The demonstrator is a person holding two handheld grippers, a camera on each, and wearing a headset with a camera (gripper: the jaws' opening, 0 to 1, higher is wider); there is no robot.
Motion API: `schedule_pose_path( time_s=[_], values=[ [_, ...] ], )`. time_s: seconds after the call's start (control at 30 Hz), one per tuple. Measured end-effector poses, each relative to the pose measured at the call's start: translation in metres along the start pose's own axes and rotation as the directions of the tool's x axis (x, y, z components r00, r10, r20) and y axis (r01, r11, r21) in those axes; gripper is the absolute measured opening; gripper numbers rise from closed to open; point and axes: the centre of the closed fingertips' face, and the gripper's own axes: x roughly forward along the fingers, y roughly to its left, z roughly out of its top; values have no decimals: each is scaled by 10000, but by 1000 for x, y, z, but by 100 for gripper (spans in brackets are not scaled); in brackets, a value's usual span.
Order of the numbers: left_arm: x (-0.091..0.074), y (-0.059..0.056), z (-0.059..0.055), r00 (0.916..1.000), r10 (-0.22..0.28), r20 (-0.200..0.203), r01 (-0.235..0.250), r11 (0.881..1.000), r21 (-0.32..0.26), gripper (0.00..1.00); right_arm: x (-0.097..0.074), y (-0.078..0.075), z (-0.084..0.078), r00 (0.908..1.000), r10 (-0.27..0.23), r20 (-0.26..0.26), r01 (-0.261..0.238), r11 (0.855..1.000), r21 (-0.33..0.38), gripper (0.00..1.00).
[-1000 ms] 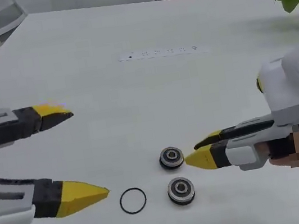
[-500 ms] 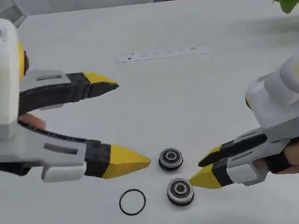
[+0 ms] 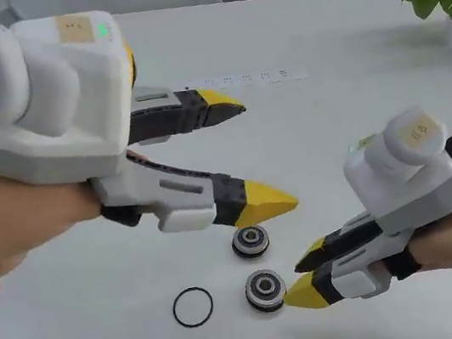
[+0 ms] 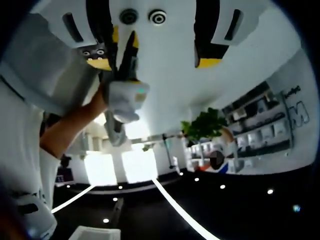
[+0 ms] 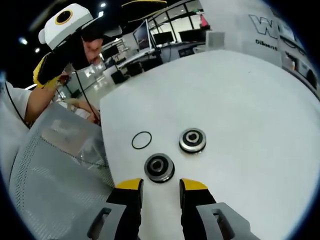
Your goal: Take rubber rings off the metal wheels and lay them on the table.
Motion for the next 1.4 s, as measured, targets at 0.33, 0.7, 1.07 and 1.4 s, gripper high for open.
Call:
schedule_pose_path(
  time_s=[0.33, 0.7, 1.07, 1.4],
  values=[
    [-2, -2, -52, 9981, 362, -501, -382, 9984, -406, 58, 10, 3, -6, 9996, 6, -294, -20, 9989, -470, 30],
    [13, -32, -101, 9716, -819, -2222, 865, 9962, 110, 53, 14, 1, -7, 9995, -122, -280, 101, 9972, -745, 27],
    [20, -43, -127, 9530, -1348, -2712, 1365, 9906, -128, 40, 17, 2, -6, 9994, -153, -304, 115, 9926, -1207, 25],
    [24, -46, -146, 9369, -1346, -3225, 1310, 9908, -328, 28, 18, 3, -4, 9995, -205, -225, 171, 9893, -1450, 23]
  ],
)
